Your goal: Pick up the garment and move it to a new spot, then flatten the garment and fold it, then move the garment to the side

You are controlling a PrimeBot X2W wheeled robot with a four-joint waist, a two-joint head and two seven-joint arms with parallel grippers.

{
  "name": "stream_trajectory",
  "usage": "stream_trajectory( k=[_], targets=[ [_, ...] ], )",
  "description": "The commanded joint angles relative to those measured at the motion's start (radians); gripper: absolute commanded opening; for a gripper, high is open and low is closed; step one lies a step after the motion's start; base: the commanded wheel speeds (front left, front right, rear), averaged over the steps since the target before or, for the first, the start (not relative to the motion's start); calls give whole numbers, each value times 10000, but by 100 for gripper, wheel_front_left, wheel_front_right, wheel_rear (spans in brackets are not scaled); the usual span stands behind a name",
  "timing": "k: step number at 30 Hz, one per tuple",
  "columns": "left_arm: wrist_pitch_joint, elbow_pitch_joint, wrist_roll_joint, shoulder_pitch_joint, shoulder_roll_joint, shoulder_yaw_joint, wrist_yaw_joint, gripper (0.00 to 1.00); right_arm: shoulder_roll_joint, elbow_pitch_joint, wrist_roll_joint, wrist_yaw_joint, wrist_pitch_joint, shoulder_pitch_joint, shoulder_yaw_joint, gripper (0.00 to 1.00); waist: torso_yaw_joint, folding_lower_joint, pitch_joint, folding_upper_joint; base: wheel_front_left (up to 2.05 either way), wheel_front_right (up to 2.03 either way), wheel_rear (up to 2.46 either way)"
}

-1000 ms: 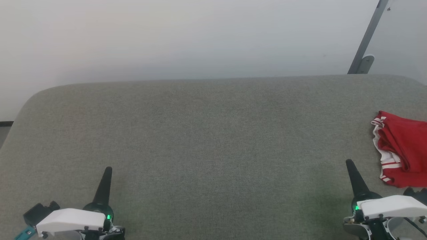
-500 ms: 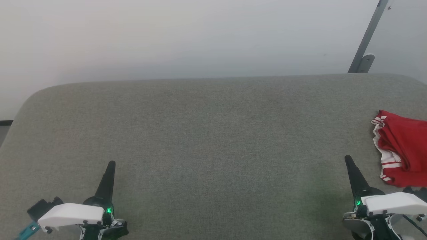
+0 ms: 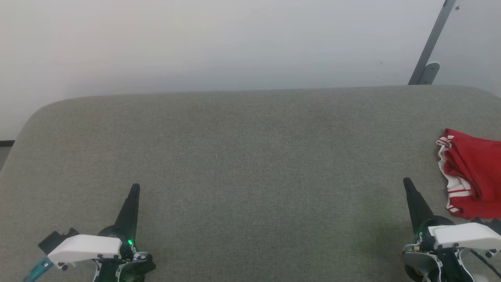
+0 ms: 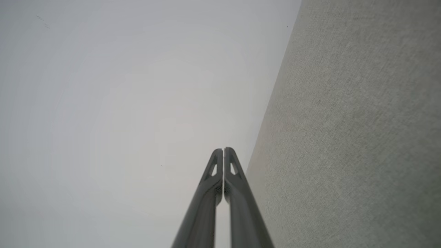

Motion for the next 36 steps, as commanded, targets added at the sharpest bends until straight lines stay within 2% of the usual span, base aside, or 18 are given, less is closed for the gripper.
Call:
stream_trajectory(
  k=[1,15,36],
  targets=[
    [66,18,-178,-136,5,47,-25,0,53,-71,183,1,53,-168,-38,0,0,0,3,0,0,0,0],
    [310,96,-909,-304,-162,72,-28,0,92,-63,1134,0,299,-253,-61,0,-2,0,43,0,0,0,0],
    [309,89,-890,-310,-154,68,-28,0,87,-61,1102,0,290,-245,-55,0,-2,0,44,0,0,0,0]
  ],
)
